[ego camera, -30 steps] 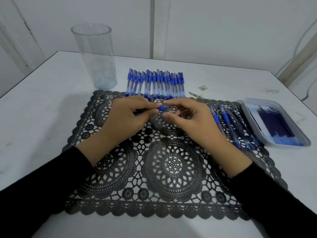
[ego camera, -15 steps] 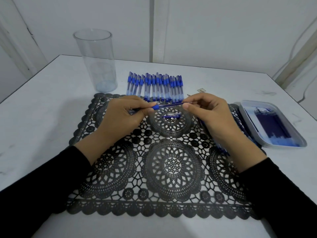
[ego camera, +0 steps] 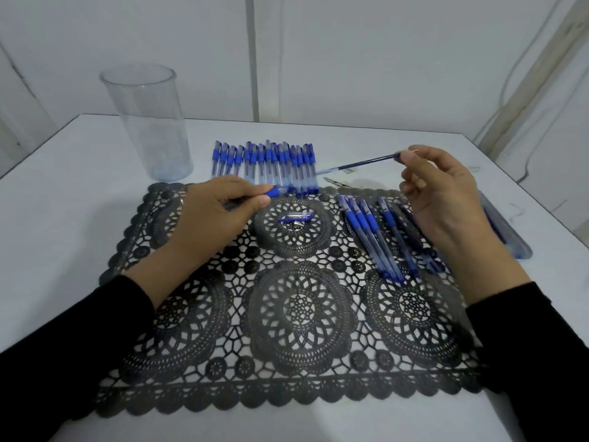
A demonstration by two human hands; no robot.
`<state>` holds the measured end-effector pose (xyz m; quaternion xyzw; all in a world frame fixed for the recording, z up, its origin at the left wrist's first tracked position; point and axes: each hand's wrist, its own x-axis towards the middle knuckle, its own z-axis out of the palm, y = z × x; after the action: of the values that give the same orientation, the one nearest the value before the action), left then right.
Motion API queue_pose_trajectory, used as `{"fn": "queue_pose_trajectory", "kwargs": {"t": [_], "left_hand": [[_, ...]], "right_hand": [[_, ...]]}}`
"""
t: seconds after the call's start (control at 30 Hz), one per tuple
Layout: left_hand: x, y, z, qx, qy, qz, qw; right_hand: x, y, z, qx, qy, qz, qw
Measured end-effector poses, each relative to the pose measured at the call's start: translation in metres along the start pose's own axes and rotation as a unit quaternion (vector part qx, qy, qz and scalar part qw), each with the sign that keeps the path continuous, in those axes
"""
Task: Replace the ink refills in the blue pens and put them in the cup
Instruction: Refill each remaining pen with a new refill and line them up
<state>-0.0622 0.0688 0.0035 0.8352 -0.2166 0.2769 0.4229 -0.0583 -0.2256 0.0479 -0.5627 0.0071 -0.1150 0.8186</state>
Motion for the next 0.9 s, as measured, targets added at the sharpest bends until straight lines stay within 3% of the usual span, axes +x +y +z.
{"fn": "queue_pose_trajectory", "kwargs": {"t": [0.23,0.33,0.47,0.6,0.67,0.9], "left_hand": [[0.02,0.021,0.042,0.014,-0.052,0.064,0.996],[0.027,0.024,0.061,-0.011,-0.066,0.071,0.995],[0.033,0.028,0.082,-0.042,-0.066,0.061,0.995],[0.034,0.033,0.095,-0.051,-0.074,0.06,0.994],[0.034,0.033,0.098,-0.051,-0.084,0.057,0.994],[0.032,0.03,0.102,-0.04,-0.085,0.065,0.993]], "right_hand": [[0.01,-0.03,-0.03,-0.05,-0.018,-0.023,0.998],[0.018,-0.04,-0.041,-0.151,-0.023,0.004,0.988],[0.022,-0.038,-0.045,-0.387,-0.021,0.024,0.922],[0.022,-0.02,-0.037,-0.53,-0.006,0.015,0.848],[0.019,-0.01,-0.033,-0.579,0.003,0.0,0.815],[0.01,0.015,-0.03,-0.654,0.017,-0.043,0.755]]}}
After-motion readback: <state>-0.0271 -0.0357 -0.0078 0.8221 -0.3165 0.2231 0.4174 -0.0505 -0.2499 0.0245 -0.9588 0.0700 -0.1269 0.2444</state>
